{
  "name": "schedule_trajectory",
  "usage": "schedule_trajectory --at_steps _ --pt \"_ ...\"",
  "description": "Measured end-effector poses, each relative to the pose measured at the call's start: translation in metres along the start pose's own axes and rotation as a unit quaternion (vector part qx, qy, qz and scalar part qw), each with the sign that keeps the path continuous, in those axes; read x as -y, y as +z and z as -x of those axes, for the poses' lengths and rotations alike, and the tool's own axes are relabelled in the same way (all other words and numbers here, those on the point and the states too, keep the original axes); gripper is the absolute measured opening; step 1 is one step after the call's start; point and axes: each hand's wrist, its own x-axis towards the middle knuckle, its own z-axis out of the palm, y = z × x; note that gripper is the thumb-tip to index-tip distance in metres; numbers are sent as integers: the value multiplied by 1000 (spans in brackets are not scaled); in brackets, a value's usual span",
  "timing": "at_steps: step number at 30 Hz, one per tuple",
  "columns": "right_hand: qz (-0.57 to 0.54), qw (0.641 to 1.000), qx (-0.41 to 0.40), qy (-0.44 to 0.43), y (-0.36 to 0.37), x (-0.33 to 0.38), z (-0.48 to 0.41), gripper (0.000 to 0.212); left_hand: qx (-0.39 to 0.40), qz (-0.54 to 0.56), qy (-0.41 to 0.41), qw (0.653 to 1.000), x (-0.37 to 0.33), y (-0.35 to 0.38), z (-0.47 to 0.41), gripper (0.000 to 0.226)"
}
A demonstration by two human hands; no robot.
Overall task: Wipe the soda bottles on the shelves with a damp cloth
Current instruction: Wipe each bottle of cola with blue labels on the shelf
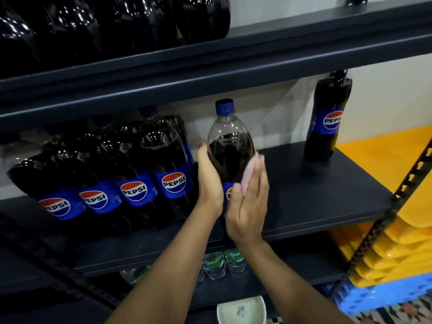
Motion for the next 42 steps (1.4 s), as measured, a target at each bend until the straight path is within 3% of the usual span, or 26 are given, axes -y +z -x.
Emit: schedule_trajectory --at_steps 3,7,14,18,20,22,25,28,31,36,39,42 --pt "-40 992 35 112 -9 -18 35 58 -4 -3 -16 1000 1 0 3 54" --pt "-72 979 83 169 -21 -26 49 49 -11 5 -14 1000 3 -5 -5 50" --pt "-115 988 77 70 -34 35 -54 44 66 -26 -49 996 -5 -8 -7 57" --pt "-92 981 163 50 -44 72 -121 21 68 -74 -84 991 -14 -15 -13 50" --pt "-71 980 183 45 -46 74 -137 27 52 -75 -88 992 -16 -18 -11 52" --pt "-82 980 175 44 -44 71 -134 28 69 -51 -66 994 -19 -15 6 61" --pt "-68 994 78 -39 -31 55 -99 43 90 -58 0 994 -14 -6 26 58" --pt "-13 999 3 -49 -15 26 -49 57 88 -100 14 991 -6 -6 22 79" --pt "3 999 46 7 -14 -2 0 63 83 -56 -12 995 -6 -8 19 85" --pt "-27 987 130 91 -28 -32 44 56 59 -69 -24 996 -11 -6 15 78" --pt "-36 986 147 72 -34 -29 31 53 72 -73 -27 994 -13 -8 11 65" --pt "-57 992 110 7 -32 -5 -14 54 102 -69 -34 992 -12 -11 6 63"
